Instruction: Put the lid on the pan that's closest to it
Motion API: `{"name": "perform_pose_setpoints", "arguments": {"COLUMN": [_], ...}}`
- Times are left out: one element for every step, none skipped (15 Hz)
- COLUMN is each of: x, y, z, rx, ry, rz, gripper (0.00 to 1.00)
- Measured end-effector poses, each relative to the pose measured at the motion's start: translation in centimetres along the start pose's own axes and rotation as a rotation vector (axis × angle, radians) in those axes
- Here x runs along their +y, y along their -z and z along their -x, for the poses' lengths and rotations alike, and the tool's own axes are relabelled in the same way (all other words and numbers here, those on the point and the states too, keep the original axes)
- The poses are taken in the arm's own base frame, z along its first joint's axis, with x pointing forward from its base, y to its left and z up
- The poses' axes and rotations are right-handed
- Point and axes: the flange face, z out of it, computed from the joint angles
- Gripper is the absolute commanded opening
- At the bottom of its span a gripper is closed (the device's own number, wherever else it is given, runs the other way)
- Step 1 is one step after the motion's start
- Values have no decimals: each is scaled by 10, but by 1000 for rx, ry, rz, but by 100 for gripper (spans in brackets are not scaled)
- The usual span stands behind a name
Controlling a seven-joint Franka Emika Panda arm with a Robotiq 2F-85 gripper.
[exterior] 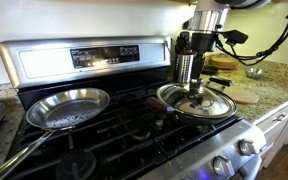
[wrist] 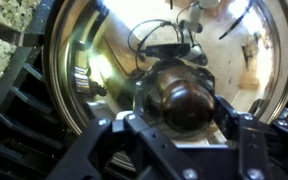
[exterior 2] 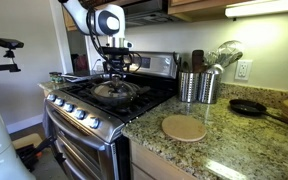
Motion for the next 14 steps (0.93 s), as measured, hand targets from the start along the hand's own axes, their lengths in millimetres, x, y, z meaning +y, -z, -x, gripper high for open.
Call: {"name": "perform_pose_setpoints", "arguments": {"x": [1,1,2,3,3,4,5,5,6,7,8,7,7,7], "y": [1,1,2,2,2,2,2,2,2,2,2,2,1,1], "z": [-1,-2,-2,-2,-1,-1,0,0,0,1,1,1,2,2], "rx": [11,18,22,22,22,23,22,22,21,20,19,18,16,12], "ry": [3,6,10,10,9,7,5,4,1,-1,-3,-4,-4,-6], "rz": [7,11,13,13,13,13,13,13,12,12,12,10,9,7], "gripper": [100,100,100,100,100,75,73,67,58,53,45,40,34,27]}}
